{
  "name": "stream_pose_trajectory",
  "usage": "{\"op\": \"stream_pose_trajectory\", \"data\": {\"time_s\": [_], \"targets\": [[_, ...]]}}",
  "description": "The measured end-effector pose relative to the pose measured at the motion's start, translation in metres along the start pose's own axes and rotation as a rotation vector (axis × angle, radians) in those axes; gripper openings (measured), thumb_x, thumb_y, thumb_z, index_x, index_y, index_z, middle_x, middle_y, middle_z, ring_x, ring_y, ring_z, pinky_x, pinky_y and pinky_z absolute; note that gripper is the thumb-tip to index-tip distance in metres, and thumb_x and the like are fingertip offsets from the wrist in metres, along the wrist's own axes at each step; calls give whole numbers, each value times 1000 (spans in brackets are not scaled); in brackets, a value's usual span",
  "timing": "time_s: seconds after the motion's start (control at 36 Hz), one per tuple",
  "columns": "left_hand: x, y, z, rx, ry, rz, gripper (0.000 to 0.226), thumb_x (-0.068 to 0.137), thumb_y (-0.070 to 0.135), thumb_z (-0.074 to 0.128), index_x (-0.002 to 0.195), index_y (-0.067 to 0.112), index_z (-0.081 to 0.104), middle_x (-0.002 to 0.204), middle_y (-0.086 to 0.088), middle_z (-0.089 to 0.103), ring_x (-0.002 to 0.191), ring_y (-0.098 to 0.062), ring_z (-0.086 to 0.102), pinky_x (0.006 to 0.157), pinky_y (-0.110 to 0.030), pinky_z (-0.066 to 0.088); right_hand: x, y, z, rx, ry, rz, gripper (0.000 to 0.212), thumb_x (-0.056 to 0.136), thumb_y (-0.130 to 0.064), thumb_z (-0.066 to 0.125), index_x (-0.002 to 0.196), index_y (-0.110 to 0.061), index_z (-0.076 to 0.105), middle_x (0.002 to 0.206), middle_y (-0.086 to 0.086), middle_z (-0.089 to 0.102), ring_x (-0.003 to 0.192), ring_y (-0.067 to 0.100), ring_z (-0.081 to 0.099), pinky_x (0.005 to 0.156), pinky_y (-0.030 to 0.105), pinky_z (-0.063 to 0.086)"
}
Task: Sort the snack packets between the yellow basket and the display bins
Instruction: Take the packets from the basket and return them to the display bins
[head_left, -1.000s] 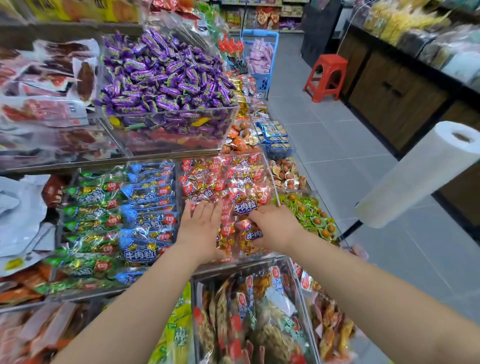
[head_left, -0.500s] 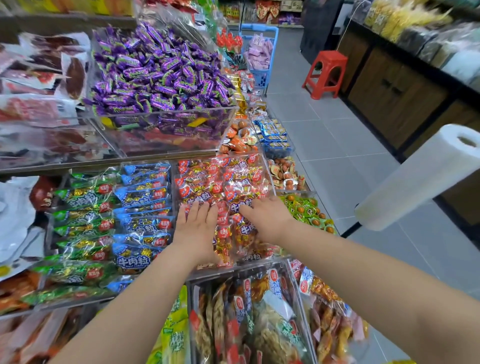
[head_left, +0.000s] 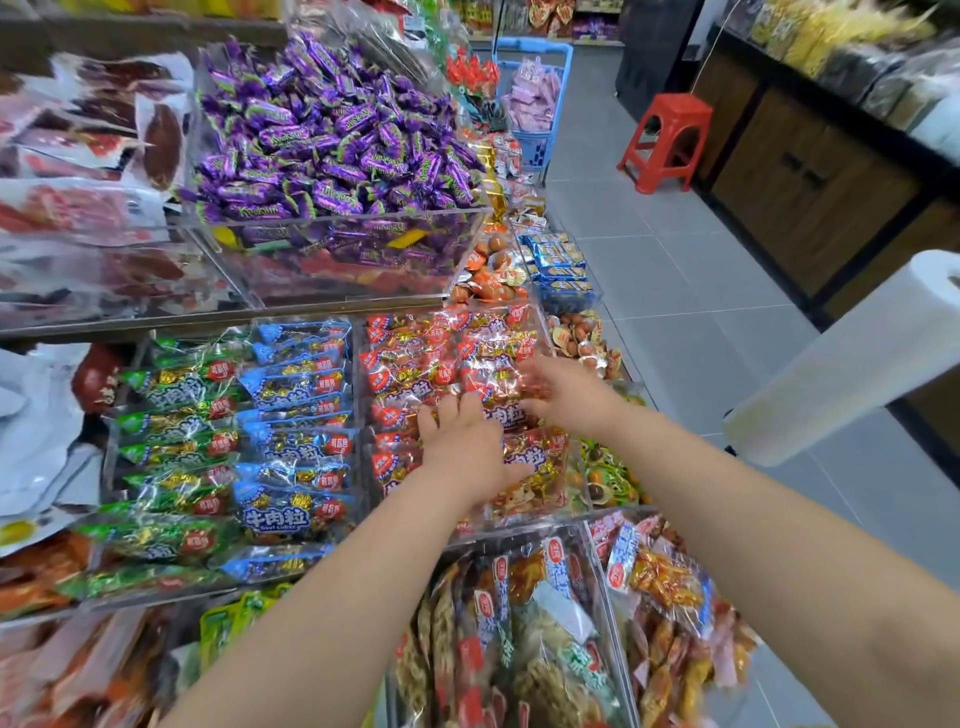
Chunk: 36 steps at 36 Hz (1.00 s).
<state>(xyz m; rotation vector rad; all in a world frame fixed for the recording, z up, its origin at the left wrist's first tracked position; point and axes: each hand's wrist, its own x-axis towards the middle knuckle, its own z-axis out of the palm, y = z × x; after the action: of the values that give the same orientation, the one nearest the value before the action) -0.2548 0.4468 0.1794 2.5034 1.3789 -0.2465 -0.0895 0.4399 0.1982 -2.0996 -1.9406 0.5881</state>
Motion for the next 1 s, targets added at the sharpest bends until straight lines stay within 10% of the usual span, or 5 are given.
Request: {"op": "stream_pose_trajectory", "data": {"time_s": [0.44,0.61,0.78,1.0], "targets": [[-11,0,17,-36,-29,31,37,87,51,57,118,31,59,138,-5,53,148,-27,-3,96,-74,-21,7,-19,1,-557,-365,-169,49,91,-8,50,133,-34,49,122,4,57,112,26,56,87,41,53],[-12,-7,19,-93,59,68,34,85,51,61,115,35,61,138,-3,53,148,-24,1,95,-68,-26,1,-15,-12,-310,-121,-199,34,83,-23,68,115,-19,61,107,0,57,104,20,53,87,36,48],[-14,-9,21,-128,111,76,31,81,52,66,108,38,63,128,4,61,148,-22,6,97,-66,-26,-4,-26,-15,-244,-540,-149,19,89,-26,59,104,-23,71,92,-8,68,85,14,62,78,26,50],[-11,-13,19,-85,178,103,96,71,65,65,146,35,12,152,5,6,144,-23,-3,104,-73,-6,0,-32,-5,-482,-588,-155,20,90,-12,49,91,-5,67,64,0,52,56,16,48,49,23,40]]}}
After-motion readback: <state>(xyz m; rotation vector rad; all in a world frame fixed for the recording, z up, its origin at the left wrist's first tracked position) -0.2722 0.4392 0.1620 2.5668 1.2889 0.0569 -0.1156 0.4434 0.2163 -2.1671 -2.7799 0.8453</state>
